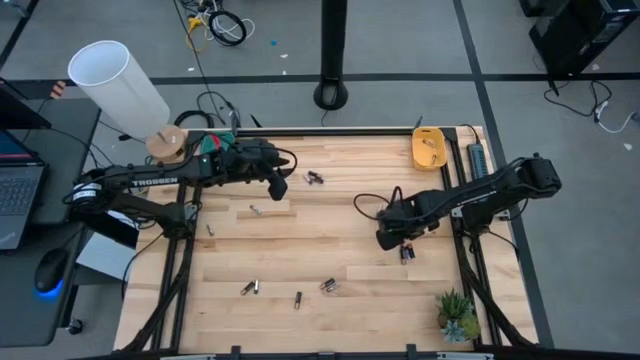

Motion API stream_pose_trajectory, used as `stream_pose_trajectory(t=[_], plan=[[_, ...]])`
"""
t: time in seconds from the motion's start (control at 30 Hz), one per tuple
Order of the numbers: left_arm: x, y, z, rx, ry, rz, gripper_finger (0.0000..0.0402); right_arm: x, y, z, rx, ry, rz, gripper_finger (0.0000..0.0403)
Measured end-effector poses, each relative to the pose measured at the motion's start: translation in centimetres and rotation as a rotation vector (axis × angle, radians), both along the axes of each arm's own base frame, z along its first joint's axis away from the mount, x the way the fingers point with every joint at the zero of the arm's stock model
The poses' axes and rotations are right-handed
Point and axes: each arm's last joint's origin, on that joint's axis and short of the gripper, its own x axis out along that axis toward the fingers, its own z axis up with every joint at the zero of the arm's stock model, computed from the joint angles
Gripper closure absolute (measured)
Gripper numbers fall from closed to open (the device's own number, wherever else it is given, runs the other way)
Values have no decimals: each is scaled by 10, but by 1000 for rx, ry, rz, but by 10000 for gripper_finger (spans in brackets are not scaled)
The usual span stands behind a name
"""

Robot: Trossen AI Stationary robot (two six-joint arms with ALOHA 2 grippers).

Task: Sort batteries
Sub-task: Put the silver battery into the yellow bin

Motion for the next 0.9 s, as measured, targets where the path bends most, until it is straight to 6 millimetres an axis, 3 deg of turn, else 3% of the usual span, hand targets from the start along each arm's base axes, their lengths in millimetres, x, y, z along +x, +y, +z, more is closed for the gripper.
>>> stream_pose_trajectory(t=[0.3,0.73,0.9], plan=[[0,0,0,-5,0,2,244,8,2,-16,-6,29,2,253],[-1,0,-2,-15,23,1,244,3,3,-31,17,-32,-60,254],[-1,0,-2,-15,23,1,244,3,3,-32,7,-33,-5,294]])
